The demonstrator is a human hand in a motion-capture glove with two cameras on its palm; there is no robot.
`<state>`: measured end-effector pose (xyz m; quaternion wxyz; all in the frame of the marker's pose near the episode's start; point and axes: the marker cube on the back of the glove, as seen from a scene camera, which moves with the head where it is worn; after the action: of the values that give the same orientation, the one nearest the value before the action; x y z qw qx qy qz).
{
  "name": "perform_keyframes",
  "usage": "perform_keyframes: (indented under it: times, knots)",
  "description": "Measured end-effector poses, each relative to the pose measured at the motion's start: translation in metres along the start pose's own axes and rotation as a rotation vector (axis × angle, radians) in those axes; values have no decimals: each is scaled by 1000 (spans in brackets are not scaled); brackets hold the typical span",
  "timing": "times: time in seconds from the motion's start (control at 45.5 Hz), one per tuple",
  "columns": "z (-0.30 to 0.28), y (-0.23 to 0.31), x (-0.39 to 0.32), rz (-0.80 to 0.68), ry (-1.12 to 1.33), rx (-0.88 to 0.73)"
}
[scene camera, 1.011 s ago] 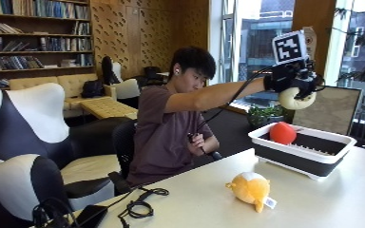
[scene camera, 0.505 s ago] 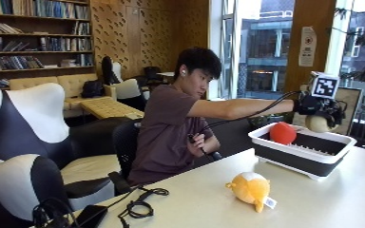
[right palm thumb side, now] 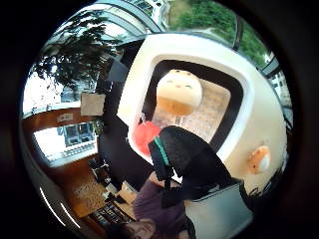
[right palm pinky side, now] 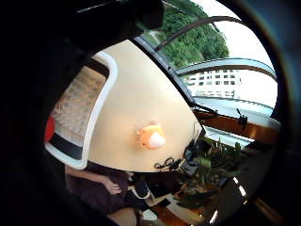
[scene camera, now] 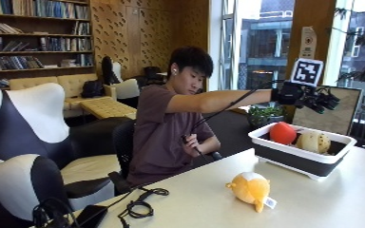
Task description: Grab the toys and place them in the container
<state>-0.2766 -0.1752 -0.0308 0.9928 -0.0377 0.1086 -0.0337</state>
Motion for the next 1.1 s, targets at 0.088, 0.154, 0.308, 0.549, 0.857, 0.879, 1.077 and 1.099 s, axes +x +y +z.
perform_keyframes:
  times: [0.088,0.154,0.308,0.549,0.857,0.879,1.077,1.099]
  knots:
    - [-4,28,53,0,17,14]
    - [-4,49,86,7,-23,19]
    - [32,85,164,172,-25,13]
    - [155,99,203,219,-84,-152]
    - [293,93,185,129,-206,-118]
    - [292,92,189,129,-228,-82]
    - [283,80,203,159,-359,115]
    - [281,79,204,162,-371,107]
